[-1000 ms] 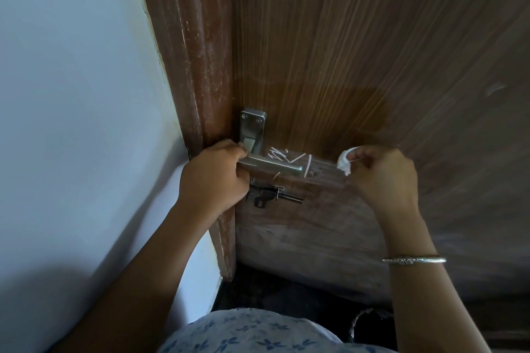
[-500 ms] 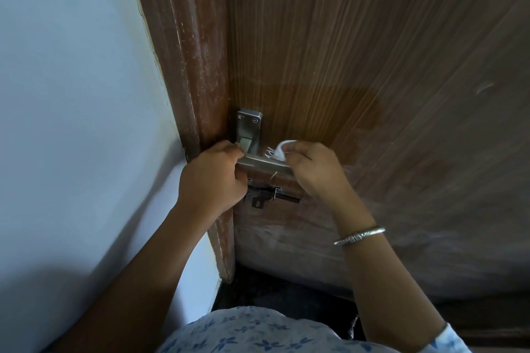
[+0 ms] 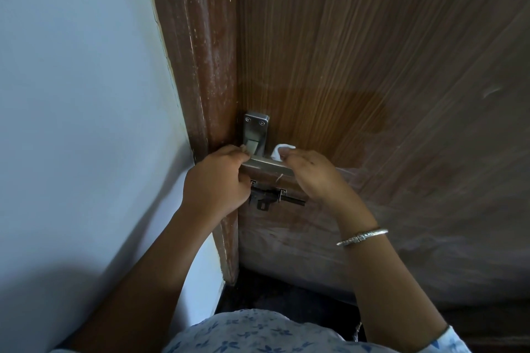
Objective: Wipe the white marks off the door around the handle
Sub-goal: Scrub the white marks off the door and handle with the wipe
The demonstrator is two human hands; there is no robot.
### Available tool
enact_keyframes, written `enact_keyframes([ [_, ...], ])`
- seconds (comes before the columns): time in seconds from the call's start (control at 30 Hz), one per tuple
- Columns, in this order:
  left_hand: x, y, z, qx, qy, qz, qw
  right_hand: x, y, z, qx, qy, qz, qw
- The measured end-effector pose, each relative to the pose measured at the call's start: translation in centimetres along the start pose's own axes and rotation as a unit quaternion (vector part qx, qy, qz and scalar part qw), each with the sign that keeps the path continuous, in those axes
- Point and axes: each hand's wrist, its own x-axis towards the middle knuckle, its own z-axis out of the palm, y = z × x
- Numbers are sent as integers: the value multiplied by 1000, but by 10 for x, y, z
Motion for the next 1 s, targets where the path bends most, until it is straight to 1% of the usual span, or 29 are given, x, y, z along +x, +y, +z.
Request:
enact_keyframes([
  [0.17,1,0,1,-4,6,-3,1000,-19,34,-25,41,69,36,996],
  [0.33,0,1,3,-4,8,-6,1000,-32,55,-41,78,134,88,984],
  [0.43,0,1,3,-2,5,-4,1000,-32,61,-46,35,152,99,983],
  [0.57,1,1,3,-8,9,-5,1000,-31,60,-43,-81,257,111,957],
  [0.67,1,2,3,-8,11,-6,1000,-32,59,-36,-94,278,104,950],
  [0.73,1,2,4,-4,10,-6,1000,-29,61,-31,-74,256,92,959],
  [0.8,1,2,4,-3,11,-6,1000,-22,61,-24,17,208,70,975],
  [0.87,0,3,3,-2,12,-8,1000,-17,54,-15,153,145,61,976],
  [0.9,0,4,3,-1,11,-8,1000,-14,52,-11,195,112,58,973],
  [1.0,-1,4,3,2,8,-5,1000,-4,54,3,259,-25,58,964],
])
